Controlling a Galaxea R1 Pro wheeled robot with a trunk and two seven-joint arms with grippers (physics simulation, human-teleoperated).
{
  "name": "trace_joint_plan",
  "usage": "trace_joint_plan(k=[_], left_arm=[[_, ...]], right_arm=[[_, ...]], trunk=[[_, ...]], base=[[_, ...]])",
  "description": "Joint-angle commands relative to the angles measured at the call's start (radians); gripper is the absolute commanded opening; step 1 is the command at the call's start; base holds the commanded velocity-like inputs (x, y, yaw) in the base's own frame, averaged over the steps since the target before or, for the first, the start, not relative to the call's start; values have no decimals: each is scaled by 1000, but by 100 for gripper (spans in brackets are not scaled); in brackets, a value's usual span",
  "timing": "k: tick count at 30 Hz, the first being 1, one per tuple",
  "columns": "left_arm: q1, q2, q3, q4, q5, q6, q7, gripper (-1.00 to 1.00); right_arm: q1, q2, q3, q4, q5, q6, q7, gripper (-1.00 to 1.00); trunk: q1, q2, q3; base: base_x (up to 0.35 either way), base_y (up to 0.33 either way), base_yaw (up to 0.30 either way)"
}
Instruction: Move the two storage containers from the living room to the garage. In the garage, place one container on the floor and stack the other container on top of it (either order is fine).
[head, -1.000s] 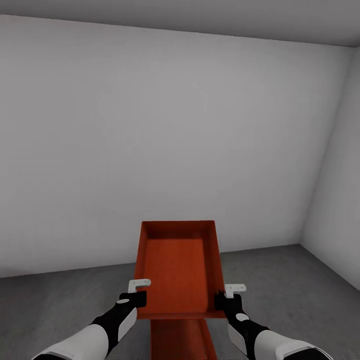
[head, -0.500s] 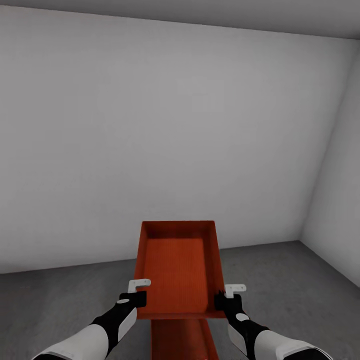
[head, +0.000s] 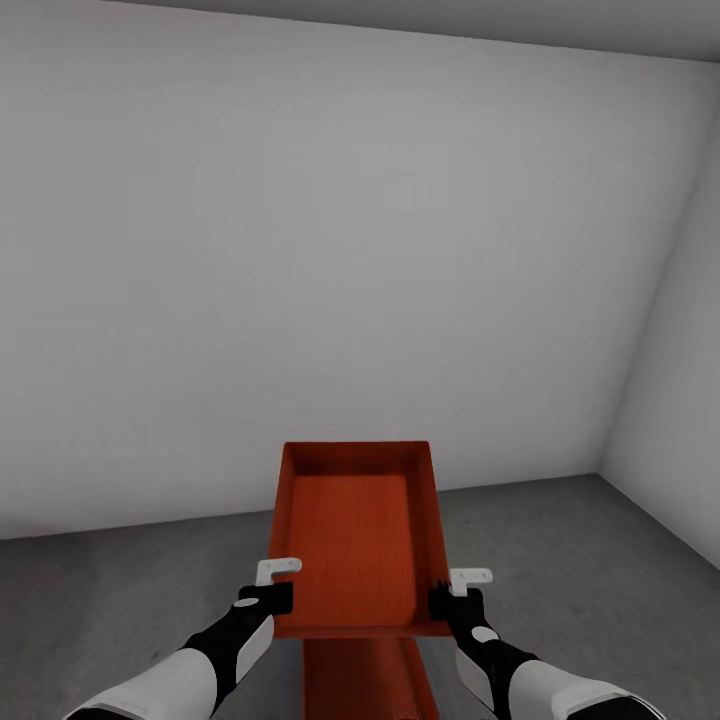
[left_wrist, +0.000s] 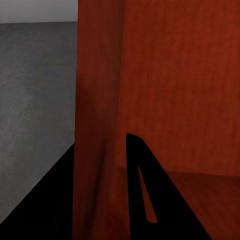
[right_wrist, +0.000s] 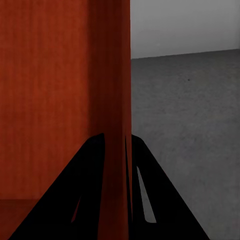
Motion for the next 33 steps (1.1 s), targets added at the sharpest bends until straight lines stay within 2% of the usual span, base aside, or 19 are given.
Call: trace_joint_plan(k=[1,12,33], left_arm=[[-1,16,15,-5,-9,-20,12,-100],[-1,17,15,-5,-9,-20,12,-100],[-1,17,13,-4,-10,-20,12,-100]], right_arm=[[-1,-13,-54,3,-30,-6,-1,-100],[-1,-13,-55,3,-30,-8,-1,-100],[-1,-13,-55,3,-30,-8,-1,-100]], trunk=[[0,-2,-3],[0,-2,-6],[0,-2,7]], base=[[0,0,0],[0,0,30],[0,0,237]])
